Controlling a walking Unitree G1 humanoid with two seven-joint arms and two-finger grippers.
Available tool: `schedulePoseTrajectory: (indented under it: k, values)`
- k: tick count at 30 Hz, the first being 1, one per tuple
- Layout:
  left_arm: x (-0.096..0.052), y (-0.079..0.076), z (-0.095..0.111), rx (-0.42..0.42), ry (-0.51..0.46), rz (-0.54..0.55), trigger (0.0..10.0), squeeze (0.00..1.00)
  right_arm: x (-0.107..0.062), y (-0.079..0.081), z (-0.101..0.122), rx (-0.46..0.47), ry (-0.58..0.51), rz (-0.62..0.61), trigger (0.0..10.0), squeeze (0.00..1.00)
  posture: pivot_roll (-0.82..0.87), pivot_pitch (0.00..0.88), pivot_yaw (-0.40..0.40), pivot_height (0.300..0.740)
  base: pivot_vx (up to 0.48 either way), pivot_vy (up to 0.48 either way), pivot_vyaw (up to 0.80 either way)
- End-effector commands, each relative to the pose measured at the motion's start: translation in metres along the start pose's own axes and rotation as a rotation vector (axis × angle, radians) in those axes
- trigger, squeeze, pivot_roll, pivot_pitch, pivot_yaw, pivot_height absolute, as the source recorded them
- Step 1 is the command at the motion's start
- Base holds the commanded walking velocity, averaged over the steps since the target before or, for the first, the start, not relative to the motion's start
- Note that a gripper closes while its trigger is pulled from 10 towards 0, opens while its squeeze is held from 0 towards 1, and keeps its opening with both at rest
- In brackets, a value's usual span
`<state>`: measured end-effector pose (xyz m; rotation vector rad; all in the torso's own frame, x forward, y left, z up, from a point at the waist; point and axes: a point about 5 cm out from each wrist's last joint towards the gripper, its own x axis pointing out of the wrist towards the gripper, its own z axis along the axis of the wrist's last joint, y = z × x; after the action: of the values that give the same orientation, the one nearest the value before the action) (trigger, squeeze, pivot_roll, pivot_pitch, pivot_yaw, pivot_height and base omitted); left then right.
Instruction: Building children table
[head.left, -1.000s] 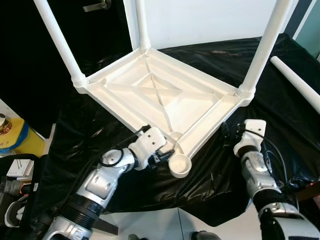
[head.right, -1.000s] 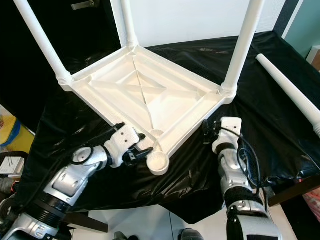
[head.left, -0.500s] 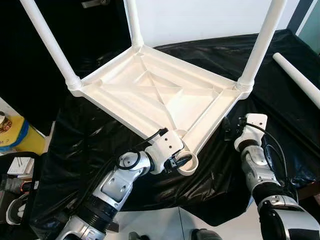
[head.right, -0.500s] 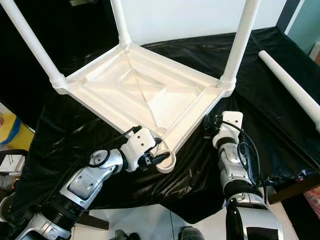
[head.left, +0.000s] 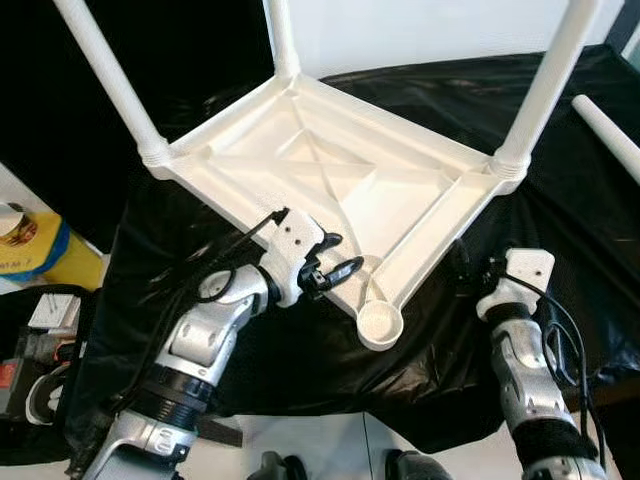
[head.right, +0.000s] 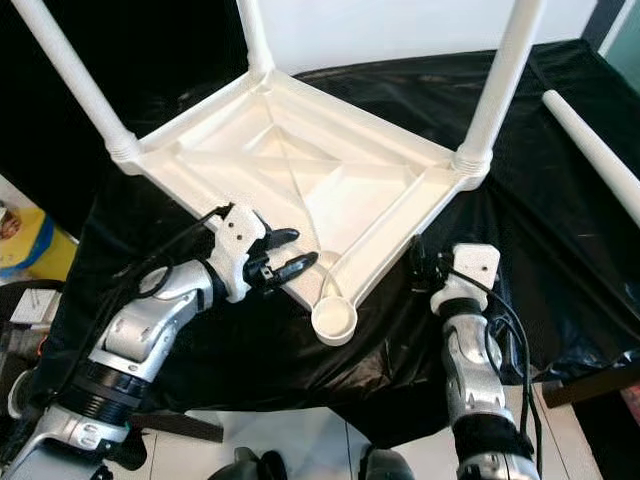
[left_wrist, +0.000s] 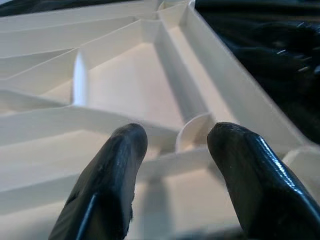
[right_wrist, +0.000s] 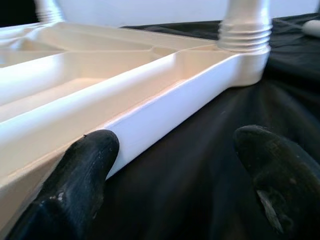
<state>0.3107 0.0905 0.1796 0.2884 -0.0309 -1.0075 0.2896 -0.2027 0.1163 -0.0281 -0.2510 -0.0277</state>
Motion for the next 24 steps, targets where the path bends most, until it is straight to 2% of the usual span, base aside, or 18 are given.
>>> schedulePoseTrajectory:
  k: [1, 3, 5, 6, 7, 8, 11, 15, 16, 17, 21, 24]
  values:
    - [-0.003, -0.003, -0.007, 0.017, 0.030, -0.110, 10.0, 0.00, -0.006, 0.004, 0.001, 0.018, 0.015, 0.026, 10.0, 0.00, -0.15, 0.167, 0.076, 0.740, 0.000, 0.000, 0.00]
    - [-0.008, -0.003, -0.012, 0.018, 0.058, -0.156, 10.0, 0.00, -0.014, 0.004, 0.004, 0.009, 0.024, 0.050, 10.0, 0.00, -0.15, 0.167, 0.075, 0.740, 0.000, 0.000, 0.00]
    - [-0.008, -0.003, -0.012, 0.018, 0.058, -0.156, 10.0, 0.00, -0.014, 0.004, 0.004, 0.009, 0.024, 0.050, 10.0, 0.00, -0.15, 0.167, 0.075, 0.740, 0.000, 0.000, 0.00]
    - [-0.010, -0.003, -0.014, 0.014, 0.070, -0.175, 10.0, 0.05, -0.018, 0.004, 0.005, 0.005, 0.028, 0.063, 10.0, 0.00, -0.15, 0.164, 0.074, 0.740, 0.000, 0.000, 0.00]
    - [-0.011, -0.003, -0.015, 0.009, 0.075, -0.186, 10.0, 0.05, -0.020, 0.004, 0.007, 0.004, 0.032, 0.070, 10.0, 0.00, -0.15, 0.164, 0.074, 0.740, 0.000, 0.000, 0.00]
    - [-0.012, -0.003, -0.017, 0.019, 0.093, -0.208, 10.0, 1.00, -0.021, 0.004, 0.009, 0.001, 0.035, 0.076, 10.0, 0.00, -0.16, 0.157, 0.071, 0.740, 0.000, 0.000, 0.00]
    - [-0.014, -0.005, -0.021, 0.072, 0.133, -0.265, 10.0, 1.00, -0.022, 0.002, 0.014, -0.006, 0.043, 0.092, 10.0, 0.00, -0.16, 0.149, 0.066, 0.740, 0.000, 0.000, 0.00]
    - [-0.014, -0.004, -0.022, 0.097, 0.146, -0.269, 10.0, 1.00, -0.022, 0.001, 0.016, -0.007, 0.045, 0.098, 10.0, 0.00, -0.16, 0.149, 0.066, 0.740, 0.000, 0.000, 0.00]
    - [-0.014, -0.004, -0.025, 0.136, 0.178, -0.280, 10.0, 1.00, -0.020, 0.001, 0.017, -0.009, 0.045, 0.104, 10.0, 0.00, -0.16, 0.144, 0.066, 0.740, 0.000, 0.000, 0.00]
    - [-0.013, -0.004, -0.027, 0.184, 0.206, -0.290, 10.0, 0.00, -0.020, 0.000, 0.019, -0.014, 0.048, 0.112, 10.0, 0.00, -0.16, 0.141, 0.062, 0.740, 0.000, 0.000, 0.00]
    - [-0.012, -0.004, -0.029, 0.206, 0.225, -0.300, 10.0, 0.00, -0.019, 0.000, 0.019, -0.018, 0.051, 0.120, 10.0, 0.00, -0.16, 0.138, 0.061, 0.740, 0.000, 0.000, 0.00]
    - [-0.009, -0.003, -0.032, 0.268, 0.264, -0.321, 10.0, 0.00, -0.017, 0.000, 0.021, -0.026, 0.055, 0.133, 10.0, 0.00, -0.16, 0.136, 0.058, 0.740, 0.000, 0.000, 0.00]
